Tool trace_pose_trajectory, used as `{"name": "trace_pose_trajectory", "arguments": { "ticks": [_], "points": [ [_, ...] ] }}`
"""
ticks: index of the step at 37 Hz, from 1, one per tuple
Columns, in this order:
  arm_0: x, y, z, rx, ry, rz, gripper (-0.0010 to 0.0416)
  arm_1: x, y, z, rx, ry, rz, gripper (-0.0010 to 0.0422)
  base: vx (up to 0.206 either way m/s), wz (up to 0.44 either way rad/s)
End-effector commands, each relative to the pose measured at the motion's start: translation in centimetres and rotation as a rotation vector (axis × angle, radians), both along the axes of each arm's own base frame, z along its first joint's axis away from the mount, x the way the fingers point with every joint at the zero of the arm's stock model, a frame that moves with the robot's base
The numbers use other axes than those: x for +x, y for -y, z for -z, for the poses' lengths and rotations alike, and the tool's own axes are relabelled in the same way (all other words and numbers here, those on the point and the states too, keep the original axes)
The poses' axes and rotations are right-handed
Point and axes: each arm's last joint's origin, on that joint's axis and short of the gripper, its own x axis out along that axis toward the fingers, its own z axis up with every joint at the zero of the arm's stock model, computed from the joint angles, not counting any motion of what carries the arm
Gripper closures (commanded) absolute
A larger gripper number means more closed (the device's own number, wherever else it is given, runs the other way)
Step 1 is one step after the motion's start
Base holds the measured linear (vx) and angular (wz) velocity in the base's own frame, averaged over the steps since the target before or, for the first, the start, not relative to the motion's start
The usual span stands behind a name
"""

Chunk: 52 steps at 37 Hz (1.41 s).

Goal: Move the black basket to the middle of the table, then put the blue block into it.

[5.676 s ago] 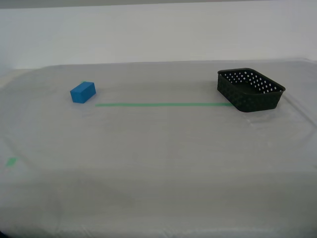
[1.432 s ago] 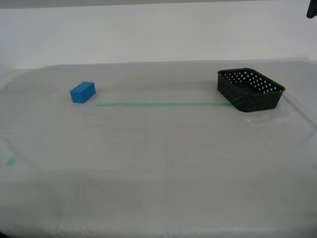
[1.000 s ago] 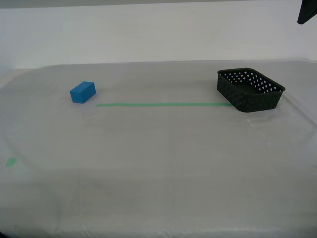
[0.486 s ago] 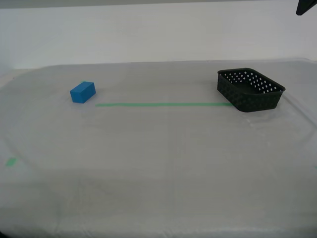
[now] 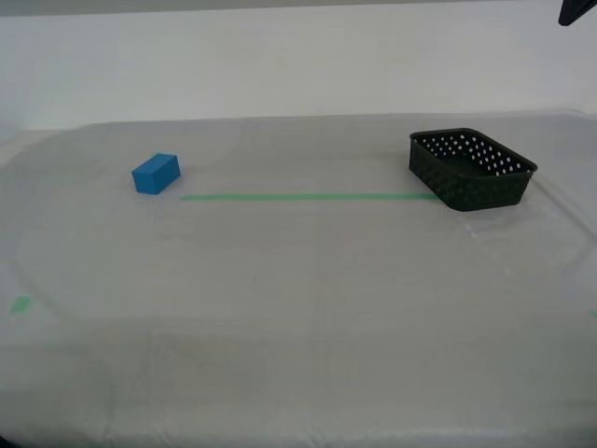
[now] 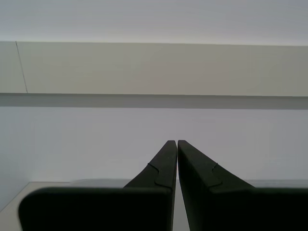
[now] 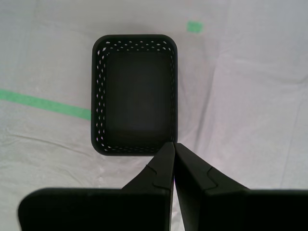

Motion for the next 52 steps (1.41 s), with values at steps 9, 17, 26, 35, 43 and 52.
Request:
{"name": "trace_pose_trajectory", "arguments": {
  "ticks": [9, 17, 26, 35, 43, 52],
  "points": [
    [-0.14, 0.04, 0.05, -0.017, -0.016, 0.008, 0.0403, -0.01, 0.01, -0.06, 0.002, 0.005, -0.001, 0.0412, 0.0, 0.0],
    [-0.14, 0.11, 0.05, -0.044, -0.016, 0.015, 0.0402, -0.01, 0.01, -0.06, 0.001, 0.005, -0.001, 0.0412, 0.0, 0.0],
    [-0.15, -0.06, 0.06, -0.039, -0.017, 0.021, 0.0403, -0.01, 0.0, -0.06, 0.001, 0.005, -0.001, 0.0412, 0.0, 0.0],
    [-0.4, -0.11, 0.16, -0.034, -0.046, 0.032, 0.0403, -0.01, 0.0, -0.06, 0.002, 0.005, -0.001, 0.0412, 0.0, 0.0],
    [-0.39, -0.14, 0.15, -0.034, -0.045, 0.031, 0.0403, -0.01, 0.01, -0.06, 0.002, 0.005, -0.001, 0.0412, 0.0, 0.0],
    [-0.43, -0.18, 0.17, -0.034, -0.05, 0.03, 0.0403, -0.01, 0.01, -0.06, 0.001, 0.005, -0.001, 0.0412, 0.0, 0.0]
  ]
}}
